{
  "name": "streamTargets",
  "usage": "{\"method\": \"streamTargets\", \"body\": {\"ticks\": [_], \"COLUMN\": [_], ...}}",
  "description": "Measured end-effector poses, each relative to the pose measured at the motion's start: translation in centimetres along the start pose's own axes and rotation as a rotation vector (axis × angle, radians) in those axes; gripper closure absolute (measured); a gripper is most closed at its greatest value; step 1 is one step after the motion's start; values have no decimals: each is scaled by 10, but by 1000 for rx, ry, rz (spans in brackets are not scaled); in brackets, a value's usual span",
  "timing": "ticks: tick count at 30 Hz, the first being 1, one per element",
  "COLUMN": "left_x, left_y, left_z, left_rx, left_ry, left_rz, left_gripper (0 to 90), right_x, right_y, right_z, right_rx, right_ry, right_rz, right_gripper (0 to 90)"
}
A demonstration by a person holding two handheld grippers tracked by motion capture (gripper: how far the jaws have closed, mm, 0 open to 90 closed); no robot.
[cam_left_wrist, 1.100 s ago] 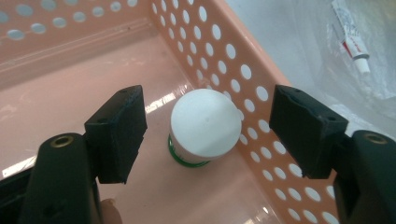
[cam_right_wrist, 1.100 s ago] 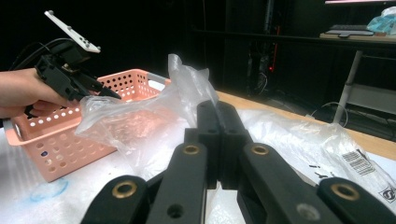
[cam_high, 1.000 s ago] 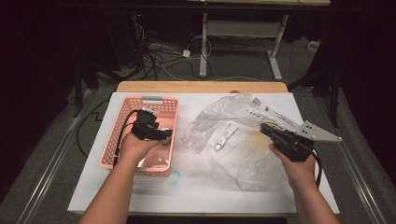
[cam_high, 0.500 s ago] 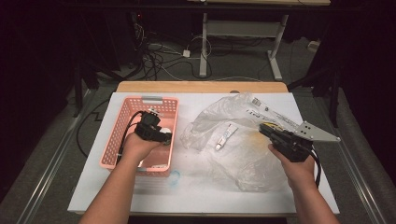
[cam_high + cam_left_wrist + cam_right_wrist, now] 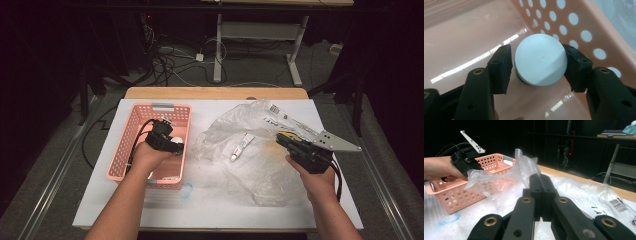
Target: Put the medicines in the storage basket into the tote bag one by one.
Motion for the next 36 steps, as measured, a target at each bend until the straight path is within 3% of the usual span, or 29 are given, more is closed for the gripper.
{"method": "streamTargets", "body": {"ticks": [16,36], "left_x": [0,-1], "left_y": [1,2], "left_z": [5,3], "left_rx": [19,8], "left_ry": [22,34], "left_rz": [27,13], "left_gripper": [480,488], "right_x": [2,3], "right_y": [1,4], "right_z": [0,-2], "right_rx": [-2,-8], "right_ry": [1,-2], "right_rz": [-7,-20], "right_gripper": [900,900]}}
Point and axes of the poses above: each handheld gripper's, and its own axes: z roughly forward along the jaws, y roughly out of its top, x roughly to its left, the point moved 8 cm from there along z, roughly forward along the jaws, and after that the axes turned 6 degrees about -y, right-handed, at the moved point
